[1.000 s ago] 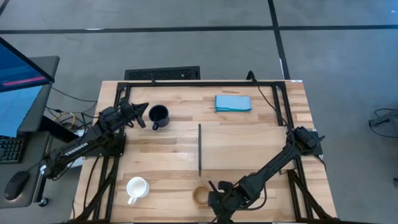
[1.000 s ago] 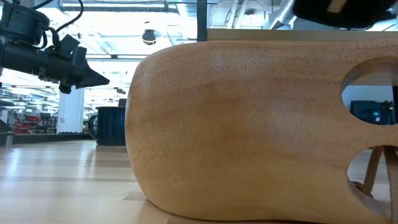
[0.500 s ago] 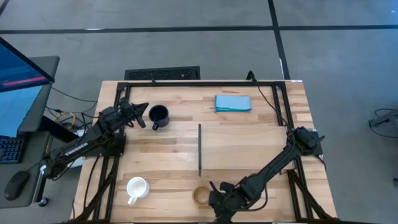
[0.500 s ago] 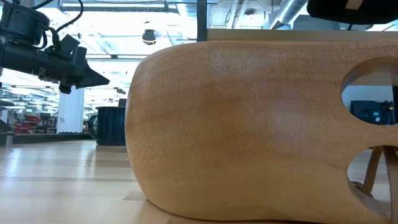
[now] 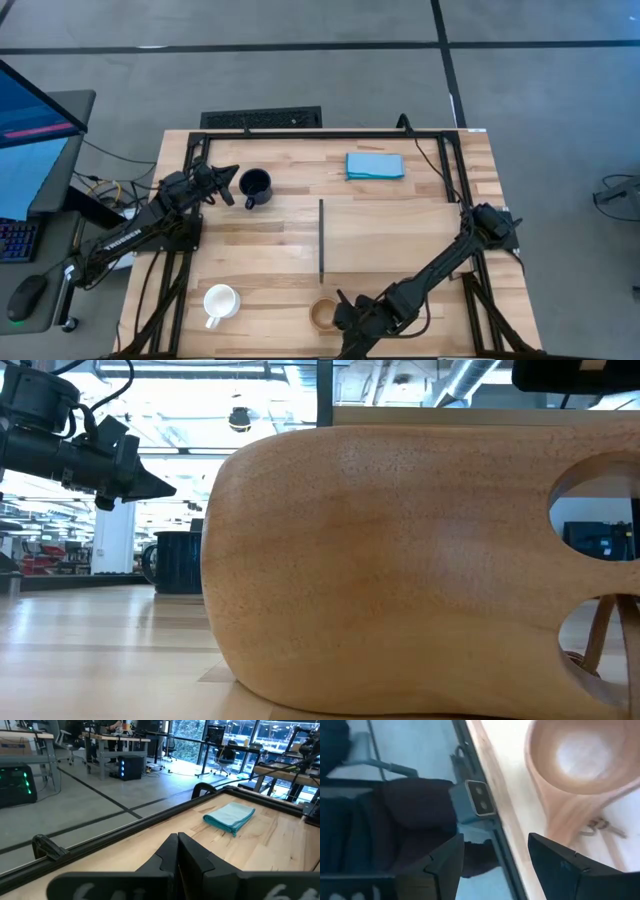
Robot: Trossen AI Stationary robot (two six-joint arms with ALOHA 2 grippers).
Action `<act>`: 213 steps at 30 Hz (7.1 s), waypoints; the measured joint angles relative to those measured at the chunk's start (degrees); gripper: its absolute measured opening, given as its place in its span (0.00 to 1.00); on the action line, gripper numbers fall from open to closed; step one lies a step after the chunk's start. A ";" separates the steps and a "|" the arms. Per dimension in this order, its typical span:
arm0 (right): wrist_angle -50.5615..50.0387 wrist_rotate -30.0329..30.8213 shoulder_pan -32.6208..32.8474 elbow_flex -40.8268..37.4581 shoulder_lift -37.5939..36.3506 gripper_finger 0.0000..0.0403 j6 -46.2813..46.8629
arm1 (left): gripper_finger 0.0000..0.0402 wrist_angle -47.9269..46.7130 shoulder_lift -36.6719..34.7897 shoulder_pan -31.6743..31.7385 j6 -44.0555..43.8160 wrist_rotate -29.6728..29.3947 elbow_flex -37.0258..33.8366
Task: Stack small to large cups/mugs on shelf
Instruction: Put the brown mug on the shelf
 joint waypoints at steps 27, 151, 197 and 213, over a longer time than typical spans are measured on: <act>-10.19 2.08 -0.48 0.04 0.00 0.61 6.96 | 0.00 0.01 -0.01 -0.01 0.00 -0.01 0.00; -59.42 18.57 2.76 30.74 -4.83 0.23 22.52 | 0.00 -0.11 5.64 -0.02 0.24 0.79 0.00; -59.54 3.30 7.88 -13.59 -42.59 0.23 69.92 | 0.00 -0.07 5.66 -0.02 -0.31 0.85 0.00; -59.41 -2.84 3.68 -17.94 -45.04 0.23 66.97 | 0.00 -0.09 5.64 -0.02 0.28 0.80 0.00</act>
